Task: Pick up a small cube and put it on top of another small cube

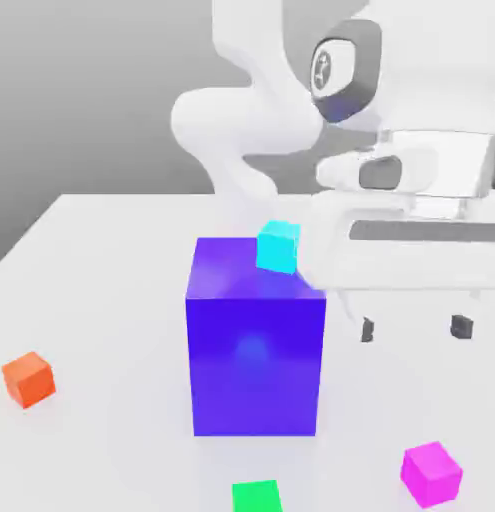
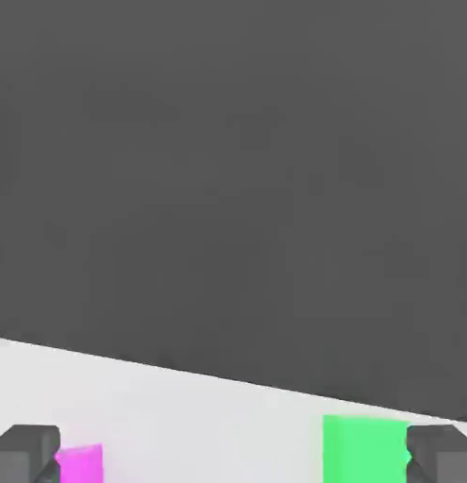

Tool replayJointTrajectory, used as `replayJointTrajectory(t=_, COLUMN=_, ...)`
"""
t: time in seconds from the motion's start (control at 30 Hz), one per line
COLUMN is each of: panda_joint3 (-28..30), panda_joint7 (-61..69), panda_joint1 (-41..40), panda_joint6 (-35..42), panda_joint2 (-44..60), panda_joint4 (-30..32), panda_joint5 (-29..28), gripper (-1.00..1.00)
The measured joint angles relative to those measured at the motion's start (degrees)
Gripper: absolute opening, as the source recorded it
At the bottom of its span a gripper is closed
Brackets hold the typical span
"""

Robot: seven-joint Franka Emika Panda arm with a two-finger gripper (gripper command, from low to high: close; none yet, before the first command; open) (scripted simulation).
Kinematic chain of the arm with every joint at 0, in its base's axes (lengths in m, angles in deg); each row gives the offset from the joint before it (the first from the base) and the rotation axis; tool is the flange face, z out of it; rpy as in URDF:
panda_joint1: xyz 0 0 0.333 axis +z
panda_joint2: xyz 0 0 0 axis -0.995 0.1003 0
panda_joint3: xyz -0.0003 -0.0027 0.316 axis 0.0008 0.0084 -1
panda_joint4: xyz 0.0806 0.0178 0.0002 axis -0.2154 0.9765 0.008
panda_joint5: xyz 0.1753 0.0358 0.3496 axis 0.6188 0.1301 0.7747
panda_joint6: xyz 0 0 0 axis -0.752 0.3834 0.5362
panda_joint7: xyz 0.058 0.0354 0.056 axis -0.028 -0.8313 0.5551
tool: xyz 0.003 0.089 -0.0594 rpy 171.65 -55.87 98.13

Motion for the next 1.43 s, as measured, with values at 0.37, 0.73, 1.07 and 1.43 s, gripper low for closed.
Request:
replayJointTrajectory(t=0.37, panda_joint3=0.9, panda_joint7=-4.6, panda_joint1=6.0, panda_joint6=-10.6, panda_joint2=22.2, panda_joint4=-0.5, panda_joint5=-3.6, gripper=0.00)
replayJointTrajectory(t=0.73, panda_joint3=0.7, panda_joint7=-4.3, panda_joint1=5.9, panda_joint6=-10.4, panda_joint2=21.9, panda_joint4=-0.4, panda_joint5=-3.3, gripper=-1.00)
replayJointTrajectory(t=1.07, panda_joint3=8.8, panda_joint7=-12.9, panda_joint1=-5.9, panda_joint6=-2.9, panda_joint2=12.5, panda_joint4=0.3, panda_joint5=8.9, gripper=-1.00)
replayJointTrajectory(t=1.43, panda_joint3=10.6, panda_joint7=-14.8, panda_joint1=-6.7, panda_joint6=-5.5, panda_joint2=15.6, panda_joint4=-0.3, panda_joint5=9.3, gripper=1.00)
